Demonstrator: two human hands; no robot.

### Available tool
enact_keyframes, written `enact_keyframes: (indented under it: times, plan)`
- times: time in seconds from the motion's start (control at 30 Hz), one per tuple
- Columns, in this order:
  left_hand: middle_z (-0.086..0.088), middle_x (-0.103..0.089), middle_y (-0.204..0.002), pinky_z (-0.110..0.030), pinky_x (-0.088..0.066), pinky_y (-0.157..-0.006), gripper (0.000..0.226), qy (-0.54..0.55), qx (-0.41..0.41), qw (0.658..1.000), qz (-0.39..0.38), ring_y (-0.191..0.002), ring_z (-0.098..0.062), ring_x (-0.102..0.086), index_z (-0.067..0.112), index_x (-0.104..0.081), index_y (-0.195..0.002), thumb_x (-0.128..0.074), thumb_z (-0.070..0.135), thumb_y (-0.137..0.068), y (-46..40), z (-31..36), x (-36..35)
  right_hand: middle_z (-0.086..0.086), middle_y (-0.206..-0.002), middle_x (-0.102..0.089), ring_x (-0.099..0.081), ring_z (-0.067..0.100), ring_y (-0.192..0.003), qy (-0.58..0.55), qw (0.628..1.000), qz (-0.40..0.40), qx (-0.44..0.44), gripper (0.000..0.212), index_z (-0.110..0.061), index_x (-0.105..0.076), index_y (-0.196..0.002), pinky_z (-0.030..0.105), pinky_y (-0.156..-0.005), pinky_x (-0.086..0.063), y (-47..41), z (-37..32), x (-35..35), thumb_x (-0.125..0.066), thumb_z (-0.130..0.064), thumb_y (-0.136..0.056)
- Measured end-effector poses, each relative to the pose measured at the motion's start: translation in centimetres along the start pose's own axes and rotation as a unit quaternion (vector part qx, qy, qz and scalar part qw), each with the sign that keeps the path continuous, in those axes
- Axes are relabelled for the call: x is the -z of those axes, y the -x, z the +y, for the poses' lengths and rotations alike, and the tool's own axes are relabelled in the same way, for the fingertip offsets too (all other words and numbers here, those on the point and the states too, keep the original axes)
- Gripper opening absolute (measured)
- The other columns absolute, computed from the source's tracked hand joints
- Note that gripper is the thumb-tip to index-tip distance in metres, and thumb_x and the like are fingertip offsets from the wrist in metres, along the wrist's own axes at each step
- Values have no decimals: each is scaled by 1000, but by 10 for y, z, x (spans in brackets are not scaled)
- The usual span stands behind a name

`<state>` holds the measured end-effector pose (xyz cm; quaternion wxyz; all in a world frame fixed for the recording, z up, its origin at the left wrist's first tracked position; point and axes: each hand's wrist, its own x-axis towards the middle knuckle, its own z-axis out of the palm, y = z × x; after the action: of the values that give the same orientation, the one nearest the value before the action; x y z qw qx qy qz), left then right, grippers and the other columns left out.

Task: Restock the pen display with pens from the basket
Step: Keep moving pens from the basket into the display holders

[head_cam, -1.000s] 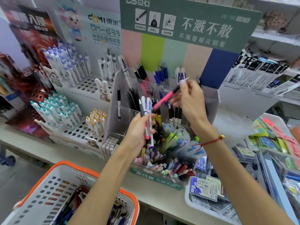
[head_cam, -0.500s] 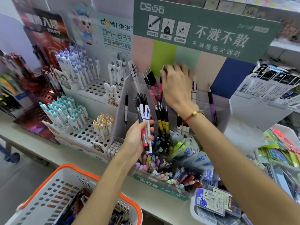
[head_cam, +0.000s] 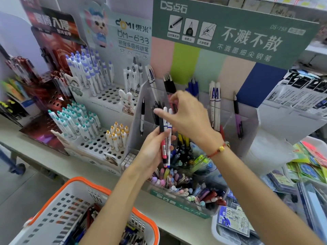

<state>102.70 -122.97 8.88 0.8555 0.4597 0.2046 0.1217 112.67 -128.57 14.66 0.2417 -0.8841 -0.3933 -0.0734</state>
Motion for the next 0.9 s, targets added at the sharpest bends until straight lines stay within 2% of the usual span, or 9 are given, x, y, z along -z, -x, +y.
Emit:
enact_keyframes:
  times: [0.1,0.2,0.3,0.37,0.43,0.53,0.6,0.8,0.9]
  plan:
    - [4,-62,-77,-20,-46,-60,17,6,5,1000,-18,-70,-4,-58,12,-63,-105,-47,15,-100,1,1,-1,3,-83,-64,-61,20,-80,-61,993,-93,-49,49,-10,-64,-100,36,-70,-47,9,7,-3,-52,-57,-93]
    - [3,-63,-76,-16,-41,-48,19,56,3,997,-50,-64,-4,-54,8,-61,-105,-42,9,-101,3,3,1,-2,-60,-51,-45,8,-55,-199,965,-154,-70,38,-8,-68,-86,27,-59,-39,6,15,9,-51,-40,-99]
    - [4,-67,-83,-16,-43,-47,21,51,-6,997,-52,-65,-4,-59,8,-61,-106,-41,10,-101,4,4,3,-14,-50,-49,-38,4,-48,-266,936,-209,-101,25,-16,-75,-99,18,-54,-35,5,23,20,-58,-34,-97]
    - [2,-74,-94,-20,-55,-57,23,27,-10,999,-31,-76,-7,-69,11,-63,-110,-41,12,-102,4,5,4,-17,-50,-55,-45,-2,-47,-272,944,-151,-109,24,-16,-74,-100,17,-57,-38,5,24,22,-60,-34,-95]
    - [-2,-74,-106,-28,-60,-72,25,34,-12,999,-10,-88,-12,-72,11,-61,-116,-40,12,-103,2,6,8,-13,-65,-62,-54,-7,-54,-328,940,-7,-90,18,-13,-71,-99,16,-60,-45,1,19,24,-59,-26,-97]
    - [-1,-74,-107,-33,-59,-80,23,47,-14,998,36,-92,-13,-72,13,-59,-117,-41,12,-103,-2,7,18,-2,-84,-68,-63,1,-72,-377,893,247,-12,13,-9,-66,-101,21,-69,-54,-13,6,28,-57,-17,-98]
    - [0,-74,-104,-32,-59,-80,23,53,-12,997,53,-93,-13,-72,13,-59,-117,-42,12,-102,-3,7,23,6,-94,-69,-66,9,-82,-339,880,331,30,16,-5,-66,-104,22,-76,-55,-31,-1,22,-58,-16,-97]
    - [3,-75,-103,-27,-59,-76,23,46,-11,998,51,-93,-10,-71,15,-60,-118,-43,13,-102,-2,6,21,3,-93,-69,-58,14,-82,-160,933,311,89,20,-8,-69,-101,31,-70,-51,-73,-11,-13,-56,-22,-97]
    - [4,-75,-104,-27,-58,-77,23,29,-14,998,48,-89,-8,-71,17,-62,-115,-43,14,-103,-1,7,20,4,-99,-71,-54,25,-101,-68,972,216,63,30,-12,-70,-99,38,-86,-40,-78,-15,-21,-48,-31,-100]
